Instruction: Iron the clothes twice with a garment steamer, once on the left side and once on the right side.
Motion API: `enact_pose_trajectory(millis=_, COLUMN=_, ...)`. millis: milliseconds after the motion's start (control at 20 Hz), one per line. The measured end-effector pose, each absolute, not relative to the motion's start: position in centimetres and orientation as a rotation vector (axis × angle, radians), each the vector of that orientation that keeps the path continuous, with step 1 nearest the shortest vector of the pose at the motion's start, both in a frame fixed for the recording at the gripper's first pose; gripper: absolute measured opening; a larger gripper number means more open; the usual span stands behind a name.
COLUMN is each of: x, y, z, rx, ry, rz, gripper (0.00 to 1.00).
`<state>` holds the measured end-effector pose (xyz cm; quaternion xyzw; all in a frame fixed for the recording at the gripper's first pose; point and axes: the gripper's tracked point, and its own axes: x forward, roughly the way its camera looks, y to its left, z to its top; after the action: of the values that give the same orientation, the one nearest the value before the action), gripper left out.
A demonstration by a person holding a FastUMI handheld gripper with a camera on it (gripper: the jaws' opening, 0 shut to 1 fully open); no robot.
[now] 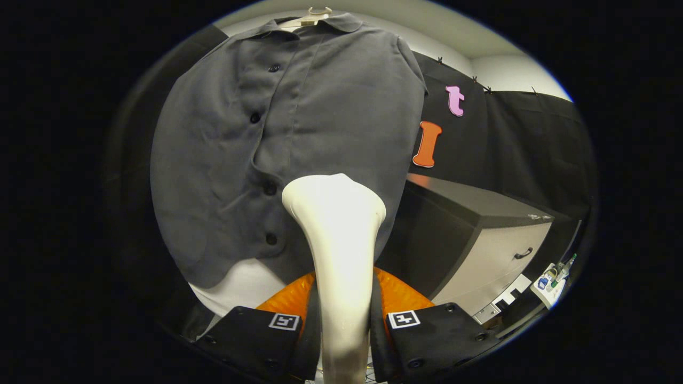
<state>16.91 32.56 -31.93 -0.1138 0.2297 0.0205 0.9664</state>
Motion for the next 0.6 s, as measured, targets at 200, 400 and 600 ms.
enact_pose_trajectory(millis=200, x=13.8, y=32.2, z=-35.5, rx=-0.222, ry=0.551, rz=0.022, gripper=0.46)
enact_pose_trajectory(millis=400, x=12.7, y=33.0, z=-34.3, rx=-0.201, ry=0.52, rz=0.045, gripper=0.47)
enact_pose_trajectory(millis=600, x=13.5, y=34.1, z=-27.6, rx=-0.138, ry=0.388, rz=0.054, gripper=0.46)
